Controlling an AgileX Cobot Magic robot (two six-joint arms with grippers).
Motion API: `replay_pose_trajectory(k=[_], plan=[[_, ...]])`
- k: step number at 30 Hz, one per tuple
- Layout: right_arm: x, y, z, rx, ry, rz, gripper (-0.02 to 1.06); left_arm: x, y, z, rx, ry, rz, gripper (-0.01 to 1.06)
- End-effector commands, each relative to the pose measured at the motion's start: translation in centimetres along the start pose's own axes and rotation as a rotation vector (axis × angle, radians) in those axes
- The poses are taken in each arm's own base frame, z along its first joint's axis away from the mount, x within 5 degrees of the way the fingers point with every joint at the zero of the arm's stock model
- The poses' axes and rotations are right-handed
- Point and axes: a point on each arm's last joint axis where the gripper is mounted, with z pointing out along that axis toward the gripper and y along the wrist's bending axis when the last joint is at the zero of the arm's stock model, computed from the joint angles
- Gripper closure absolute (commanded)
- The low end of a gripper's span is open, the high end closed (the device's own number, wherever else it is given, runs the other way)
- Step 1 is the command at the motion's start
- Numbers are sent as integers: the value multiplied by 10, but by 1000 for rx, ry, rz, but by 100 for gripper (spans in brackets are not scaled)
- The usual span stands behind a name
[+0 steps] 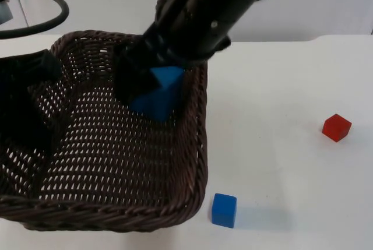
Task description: Pick up the basket with the left hand and place the largest block into the basket with the right hand.
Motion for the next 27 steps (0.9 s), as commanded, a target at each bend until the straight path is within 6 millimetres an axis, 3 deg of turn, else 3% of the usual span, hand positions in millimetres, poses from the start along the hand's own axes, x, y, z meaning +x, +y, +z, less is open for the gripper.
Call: replay_pose_trajectory(k=[1, 5, 6, 10, 11, 15, 18, 21, 27], plan=[[-9, 5, -21, -3, -43, -21, -1, -1, -2, -3, 17, -24, -17, 105], [-18, 8, -55, 14, -112, -45, -1, -1, -2, -3, 17, -24, -17, 105], [-18, 8, -55, 14, -112, -45, -1, -1, -2, -3, 17, -24, -17, 105], [-22, 10, -99, 44, -158, -88, -1, -1, -2, -3, 17, -24, -17, 105], [-22, 10, -99, 44, -158, -88, -1, -1, -2, -3, 17, -24, -17, 105], [-16, 13, -140, 82, -180, -119, -1, -1, -2, -3, 17, -24, -17, 105], [-8, 15, -153, 87, -203, -113, -1, -1, -2, -3, 17, -24, -17, 105], [13, 17, -168, 94, -223, -115, -1, -1, -2, -3, 17, -24, -17, 105], [38, 19, -176, 104, -257, -115, -1, 0, -4, -3, 39, -15, -36, 105]])
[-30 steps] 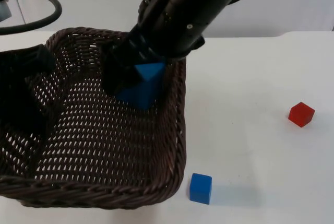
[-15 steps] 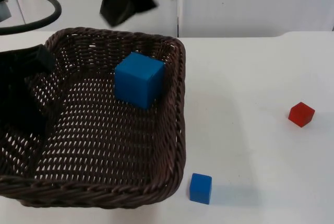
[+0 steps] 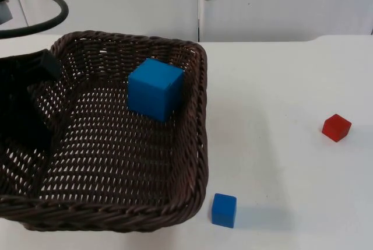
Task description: Pick up the basket with the left hand and place the largest block into the basket with the right hand.
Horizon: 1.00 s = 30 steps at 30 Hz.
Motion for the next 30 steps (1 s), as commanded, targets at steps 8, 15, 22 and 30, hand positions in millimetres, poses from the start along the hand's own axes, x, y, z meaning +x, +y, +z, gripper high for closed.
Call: replay_pose_trajectory(k=[8, 15, 22, 30], plan=[[7, 2, -11, 15, -71, 1, -1, -2, -5, -3, 56, -35, -58, 105], [5, 2, -11, 17, -89, 3, -1, -3, -5, -3, 52, -39, -55, 105], [5, 2, -11, 16, -87, 21, -1, -6, -4, -3, 44, -78, -53, 105], [4, 2, -12, 18, -96, 21, -1, -23, 5, 11, -2, -172, -69, 105]])
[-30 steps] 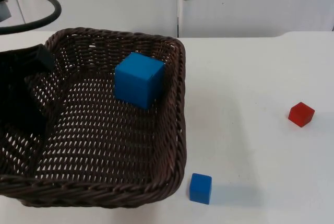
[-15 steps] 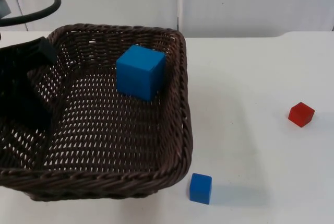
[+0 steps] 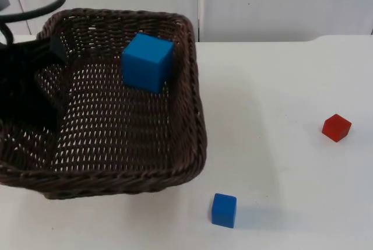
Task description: Pick up the basket with the left hand and place the largest block into the basket with the right hand.
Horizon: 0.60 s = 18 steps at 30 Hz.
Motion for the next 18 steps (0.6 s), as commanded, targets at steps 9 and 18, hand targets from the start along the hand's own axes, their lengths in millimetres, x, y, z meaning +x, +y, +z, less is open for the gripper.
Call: replay_pose_trajectory(k=[9, 18], plan=[[0, 2, -2, -4, -4, -2, -1, -20, 18, 45, -70, -40, 22, 105], [1, 2, -2, -5, 5, -6, -1, -36, 31, 83, -123, -29, 84, 105]])
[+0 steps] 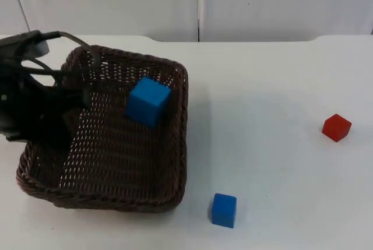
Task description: Pick up the basket with the left hand and place the largest block into the basket with the right hand.
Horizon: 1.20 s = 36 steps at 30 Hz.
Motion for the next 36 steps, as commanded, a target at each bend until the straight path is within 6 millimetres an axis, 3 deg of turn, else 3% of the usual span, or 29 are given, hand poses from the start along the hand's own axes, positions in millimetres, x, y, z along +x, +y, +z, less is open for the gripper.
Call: replay_pose_trajectory(k=[1, 14, 16, 18, 19, 21, 23, 28, 36], plan=[[0, 2, -3, -3, -1, -10, -1, -7, 1, -1, -6, -56, -17, 105], [-2, 1, -3, 0, -18, -13, -1, -11, 3, 1, -27, -101, -10, 104], [-2, 1, -3, 1, -21, -13, -1, -11, 3, 1, -27, -101, -10, 96], [-2, 1, -3, 1, -23, -13, -1, -11, 3, 1, -27, -101, -10, 78], [-2, 1, -3, 1, -23, -13, -1, -11, 3, 1, -27, -101, -10, 78], [-2, 1, -3, 1, -23, -15, -1, -12, 3, 0, -27, -105, -9, 50], [-3, 1, -3, 2, -27, -15, -1, -13, 3, 0, -34, -107, 12, 34], [-3, 1, -3, 7, -38, -22, -1, -17, 1, -13, -37, -155, 44, 20], [-7, 0, -3, 14, -73, -21, -1, -21, -8, -46, -11, -237, 65, 20]])
